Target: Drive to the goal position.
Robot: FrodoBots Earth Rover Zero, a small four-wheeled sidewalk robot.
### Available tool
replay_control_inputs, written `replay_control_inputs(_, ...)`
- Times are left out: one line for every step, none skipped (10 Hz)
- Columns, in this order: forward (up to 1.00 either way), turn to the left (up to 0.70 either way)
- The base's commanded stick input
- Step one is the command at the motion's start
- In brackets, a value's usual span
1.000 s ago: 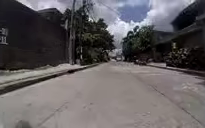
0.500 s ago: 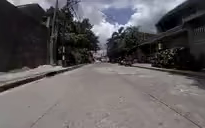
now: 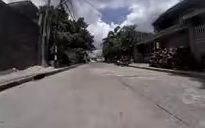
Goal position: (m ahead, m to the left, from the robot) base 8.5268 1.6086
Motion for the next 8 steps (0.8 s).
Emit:
replay_control_inputs(1.0, 0.05)
replay_control_inputs(1.0, 0.05)
replay_control_inputs(1.0, 0.05)
replay_control_inputs(1.0, 0.05)
replay_control_inputs(1.0, 0.05)
replay_control_inputs(1.0, 0.05)
replay_control_inputs(1.0, 0.05)
replay_control_inputs(1.0, 0.05)
